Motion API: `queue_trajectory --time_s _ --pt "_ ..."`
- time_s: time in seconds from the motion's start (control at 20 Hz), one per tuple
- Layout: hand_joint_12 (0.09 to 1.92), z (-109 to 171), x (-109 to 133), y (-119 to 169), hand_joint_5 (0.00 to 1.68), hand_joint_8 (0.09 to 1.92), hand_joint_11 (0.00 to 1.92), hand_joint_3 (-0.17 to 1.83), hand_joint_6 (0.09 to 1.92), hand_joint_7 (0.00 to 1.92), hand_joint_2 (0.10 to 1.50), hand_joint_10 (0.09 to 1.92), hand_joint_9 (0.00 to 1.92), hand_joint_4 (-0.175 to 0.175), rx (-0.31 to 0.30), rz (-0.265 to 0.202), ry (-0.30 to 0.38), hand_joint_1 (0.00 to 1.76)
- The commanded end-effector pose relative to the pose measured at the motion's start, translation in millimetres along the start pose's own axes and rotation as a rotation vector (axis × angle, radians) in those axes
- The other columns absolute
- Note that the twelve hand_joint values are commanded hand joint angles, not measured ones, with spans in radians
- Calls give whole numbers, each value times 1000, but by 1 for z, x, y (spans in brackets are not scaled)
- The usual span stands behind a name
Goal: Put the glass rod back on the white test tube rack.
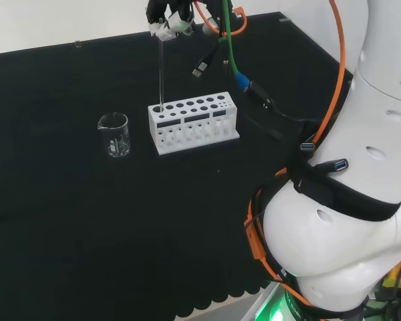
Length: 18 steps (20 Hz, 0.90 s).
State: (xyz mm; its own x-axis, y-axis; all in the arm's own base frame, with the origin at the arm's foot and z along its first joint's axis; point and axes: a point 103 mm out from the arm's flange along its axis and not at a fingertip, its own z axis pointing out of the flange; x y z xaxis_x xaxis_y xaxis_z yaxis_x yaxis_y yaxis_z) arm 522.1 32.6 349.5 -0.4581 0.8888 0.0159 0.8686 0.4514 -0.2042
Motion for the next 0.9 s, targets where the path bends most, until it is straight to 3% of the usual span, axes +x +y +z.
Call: queue_trajectory --time_s 0.05,0.9 --pt "708 3 8 6 1102 833 1585 -175 817 1148 1129 557 1673 -175 -16 8 35 1294" --pt "707 13 1 9 1102 833 1586 -175 816 1149 1128 556 1673 -175 9 -10 7 1294"
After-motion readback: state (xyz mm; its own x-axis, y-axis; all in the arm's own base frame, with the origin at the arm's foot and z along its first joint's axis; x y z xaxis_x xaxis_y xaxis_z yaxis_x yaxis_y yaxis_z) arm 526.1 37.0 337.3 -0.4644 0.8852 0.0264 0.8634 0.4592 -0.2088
